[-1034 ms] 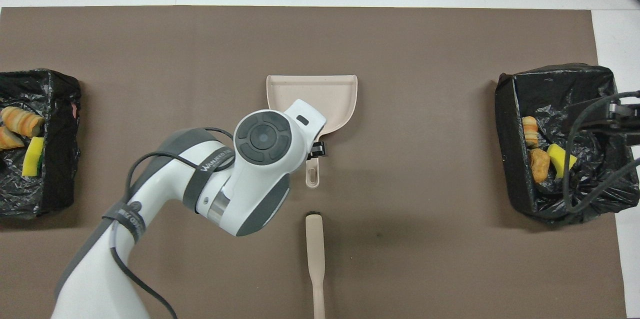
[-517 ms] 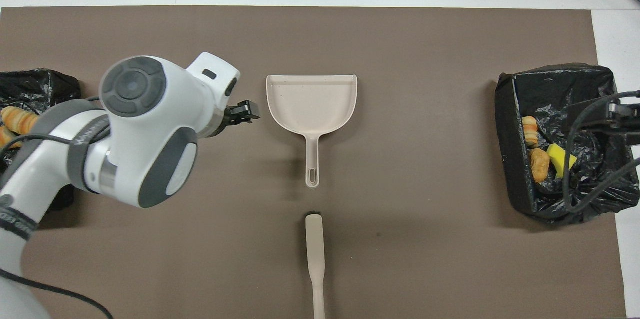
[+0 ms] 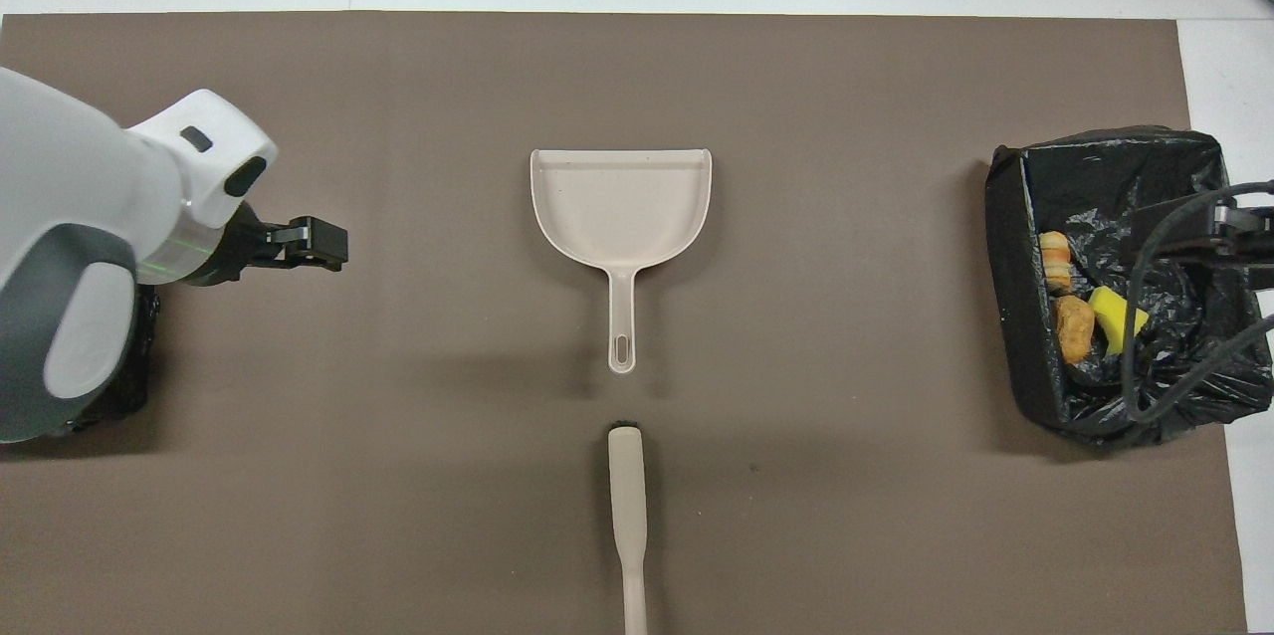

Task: Sweep and dump trash in bin
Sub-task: 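Release the dustpan and withdraw the left gripper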

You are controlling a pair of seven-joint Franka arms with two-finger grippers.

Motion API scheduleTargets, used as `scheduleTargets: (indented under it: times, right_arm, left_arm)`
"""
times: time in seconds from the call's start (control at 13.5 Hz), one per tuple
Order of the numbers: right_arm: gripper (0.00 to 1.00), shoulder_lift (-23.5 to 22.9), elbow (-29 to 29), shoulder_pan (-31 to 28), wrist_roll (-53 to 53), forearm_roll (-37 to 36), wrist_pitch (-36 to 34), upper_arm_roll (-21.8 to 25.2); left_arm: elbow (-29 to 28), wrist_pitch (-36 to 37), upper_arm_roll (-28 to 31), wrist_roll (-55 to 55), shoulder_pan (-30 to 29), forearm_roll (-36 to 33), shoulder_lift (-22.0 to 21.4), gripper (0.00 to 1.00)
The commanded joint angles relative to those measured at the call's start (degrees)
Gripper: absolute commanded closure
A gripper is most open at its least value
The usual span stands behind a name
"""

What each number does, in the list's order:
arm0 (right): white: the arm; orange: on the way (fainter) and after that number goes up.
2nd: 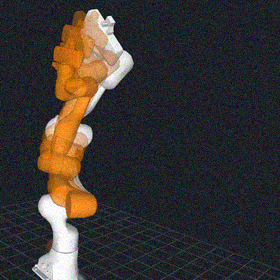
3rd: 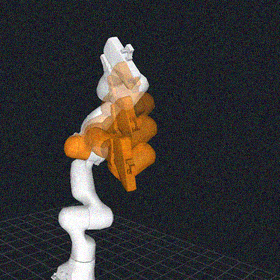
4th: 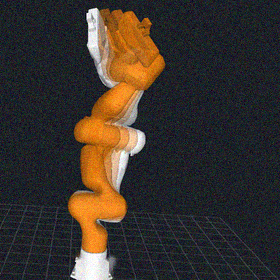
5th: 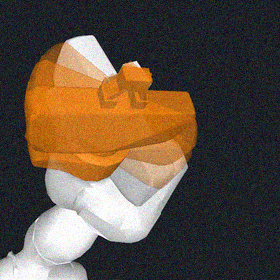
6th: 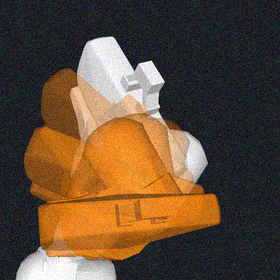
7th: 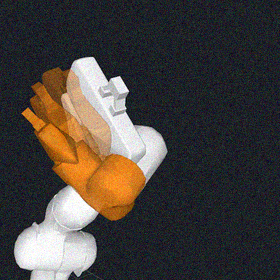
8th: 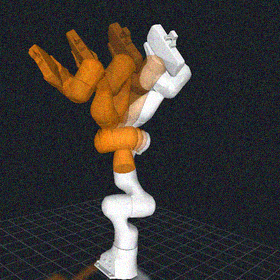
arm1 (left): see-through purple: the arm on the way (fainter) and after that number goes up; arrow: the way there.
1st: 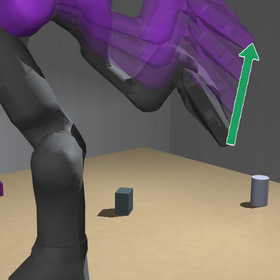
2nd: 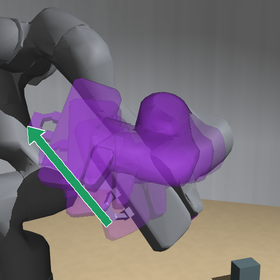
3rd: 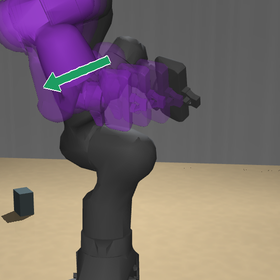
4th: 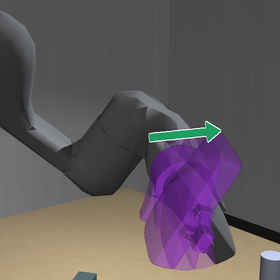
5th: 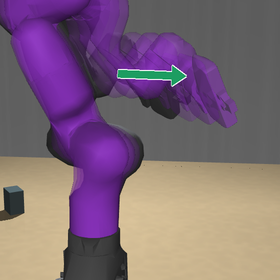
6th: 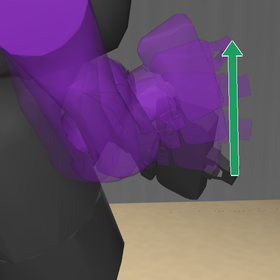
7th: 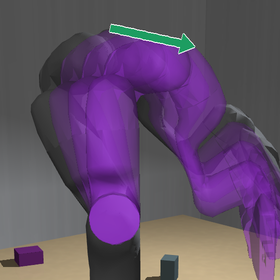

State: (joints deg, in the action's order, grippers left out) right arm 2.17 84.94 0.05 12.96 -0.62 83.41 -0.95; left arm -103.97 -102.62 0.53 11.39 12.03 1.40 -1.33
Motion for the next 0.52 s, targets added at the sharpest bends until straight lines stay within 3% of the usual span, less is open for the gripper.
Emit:
scheduleTargets:
  times: [0.0, 0.3, 0.44]
  right_arm:
    - [0.00, 0.6, 0.4, -0.5, -0.7, 1.3, -0.6, 0.2]
    - [0.00, 0.6, 0.4, -0.5, -0.7, 1.3, -0.6, 0.2]
    - [0.00, 0.6, 0.4, -0.5, -0.7, 1.3, -0.6, 0.3]
  left_arm:
    - [-0.1, 4.1, -0.4, -7.1, -4.3, 0.0, -3.5, 0.00]
    - [8.5, 10.8, -0.6, -11.1, -8.3, -1.7, -2.9, 0.00]
    - [9.7, 11.1, -0.6, -13.4, -9.2, -2.8, -2.1, 0.00]
